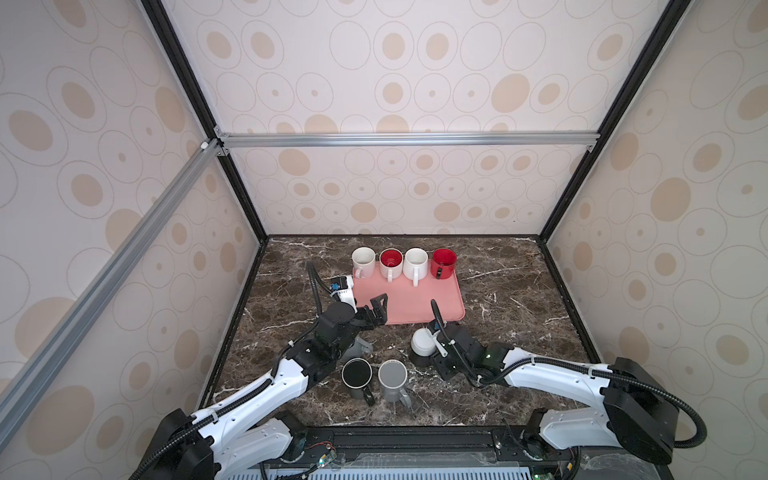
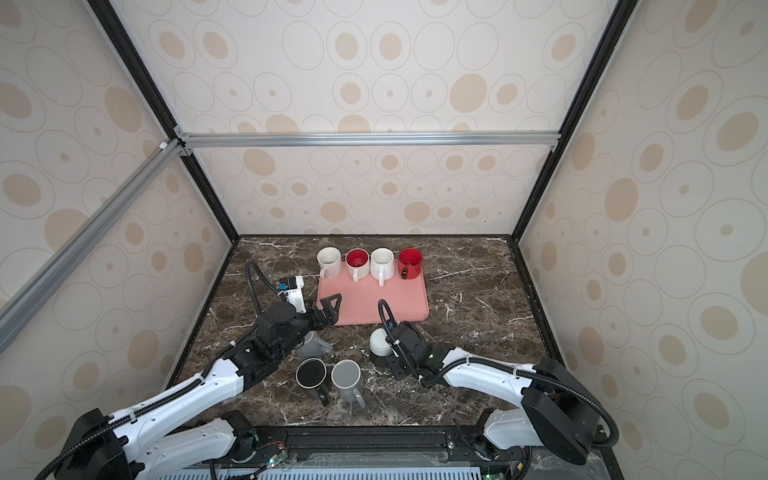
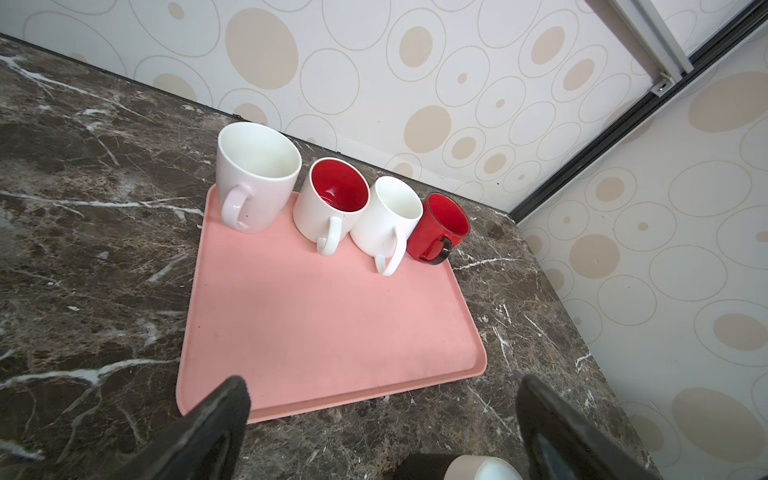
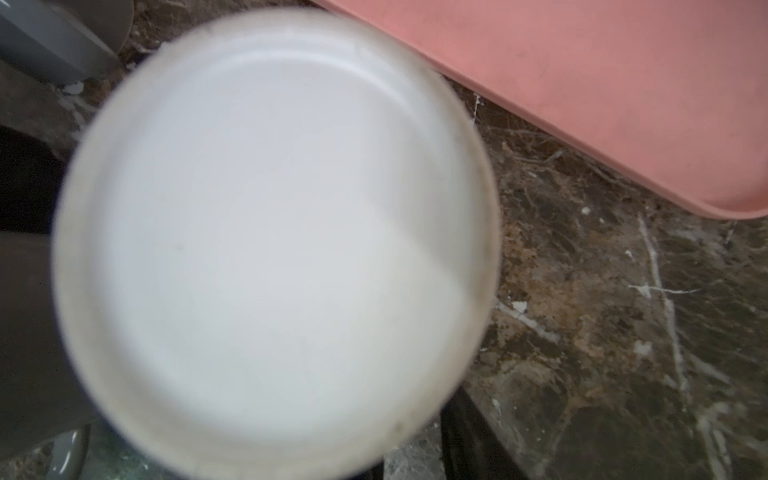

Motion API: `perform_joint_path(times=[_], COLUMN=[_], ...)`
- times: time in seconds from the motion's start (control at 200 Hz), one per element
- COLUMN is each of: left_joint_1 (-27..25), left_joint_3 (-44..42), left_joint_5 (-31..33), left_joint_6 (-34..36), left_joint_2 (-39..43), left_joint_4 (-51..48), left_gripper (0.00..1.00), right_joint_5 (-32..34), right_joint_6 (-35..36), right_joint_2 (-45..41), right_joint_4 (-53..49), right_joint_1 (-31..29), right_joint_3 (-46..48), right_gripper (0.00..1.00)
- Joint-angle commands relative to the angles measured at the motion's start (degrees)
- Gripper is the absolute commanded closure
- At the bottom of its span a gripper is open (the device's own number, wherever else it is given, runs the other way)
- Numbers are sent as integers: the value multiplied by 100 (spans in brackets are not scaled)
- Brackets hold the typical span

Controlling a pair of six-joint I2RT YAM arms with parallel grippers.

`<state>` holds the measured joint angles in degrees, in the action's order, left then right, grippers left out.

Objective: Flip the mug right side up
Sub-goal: 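Grasp the black-and-white mug's base with the right gripper and lift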

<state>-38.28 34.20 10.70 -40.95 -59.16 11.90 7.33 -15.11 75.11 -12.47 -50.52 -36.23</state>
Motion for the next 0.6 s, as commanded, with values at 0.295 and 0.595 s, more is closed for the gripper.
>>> perform_joint_path(times=[0.295, 0.595], left_joint_1=[42, 41], left_joint_3=[98, 120], left_joint_5=[-138, -278], left_joint_6=[-89, -101], left_joint_2=[-92, -101], left_joint_4=[163, 275], left_gripper=[1, 1], right_joint_5=[113, 398], right_joint_6=[138, 63], right_joint_2=[63, -440], right_joint_4=[-113, -141], right_joint_1=[-34, -28], right_joint_3=[-175, -178], right_gripper=[89, 100])
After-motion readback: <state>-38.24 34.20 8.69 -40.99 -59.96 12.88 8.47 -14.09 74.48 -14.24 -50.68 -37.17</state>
